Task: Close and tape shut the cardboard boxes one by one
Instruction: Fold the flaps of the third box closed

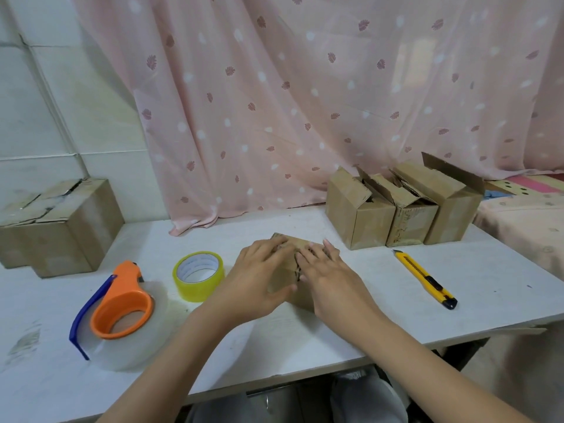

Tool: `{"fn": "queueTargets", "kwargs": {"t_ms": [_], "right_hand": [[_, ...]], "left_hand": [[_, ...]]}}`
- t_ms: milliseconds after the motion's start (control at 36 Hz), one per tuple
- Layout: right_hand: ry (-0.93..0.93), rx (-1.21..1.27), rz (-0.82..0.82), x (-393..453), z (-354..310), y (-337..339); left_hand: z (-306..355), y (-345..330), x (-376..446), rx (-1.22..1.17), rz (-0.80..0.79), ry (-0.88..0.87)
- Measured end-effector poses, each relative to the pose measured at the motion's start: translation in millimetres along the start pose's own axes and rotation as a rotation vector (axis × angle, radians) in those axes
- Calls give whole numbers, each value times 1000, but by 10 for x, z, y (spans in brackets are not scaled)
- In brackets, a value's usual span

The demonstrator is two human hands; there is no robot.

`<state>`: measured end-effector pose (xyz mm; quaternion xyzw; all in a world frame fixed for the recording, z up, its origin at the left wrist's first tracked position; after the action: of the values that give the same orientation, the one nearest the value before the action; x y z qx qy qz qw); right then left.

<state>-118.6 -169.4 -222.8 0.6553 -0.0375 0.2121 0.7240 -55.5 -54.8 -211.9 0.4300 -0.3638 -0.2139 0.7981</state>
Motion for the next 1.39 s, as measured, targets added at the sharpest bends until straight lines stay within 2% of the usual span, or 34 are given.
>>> {"fn": "queueTargets", "kwargs": {"t_ms": [194, 389, 556, 722, 833, 889, 944, 1028, 1194, 1278, 1389], "right_hand": [[-50, -6, 218, -111, -23, 89], [56, 24, 311, -170, -20, 71], [51, 53, 354, -177, -2, 125], [23, 109, 291, -136, -27, 194], [-132, 483, 280, -96, 245, 296], [-184, 565, 293, -65, 374, 351], [-240, 605, 225, -22, 480, 330], [-263, 595, 92, 20, 534, 204], [-307, 370, 85, -14, 421, 204], [-349, 230, 18, -60, 348, 248], [-338, 194, -26, -100, 309, 279]], "left_hand": [[-19, -169, 101, 41, -55, 17], [-10, -209, 90, 89, -21, 28], [-18, -188, 92, 84, -12, 26], [-11, -163, 91, 72, -5, 39], [-9, -107, 120, 14, 19, 96], [-8, -94, 144, 16, 5, 105], [1, -75, 162, 3, -25, 125], [-9, -64, 194, -13, -28, 122], [-26, 2, 155, 147, 91, 108], [9, 12, 166, 47, 25, 88], [-64, 34, 179, -32, -53, 107]]}}
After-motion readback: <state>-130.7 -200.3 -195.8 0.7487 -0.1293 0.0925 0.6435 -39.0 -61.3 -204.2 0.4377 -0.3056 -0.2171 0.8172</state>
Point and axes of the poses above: each hand's wrist, its own x-axis towards the middle knuckle, its own y-axis out of the back of the hand, z = x × y, the point moved 7 cm from there along x, towards the middle knuckle, and after that the axes turned 12 degrees about y, right-handed, at the moved point
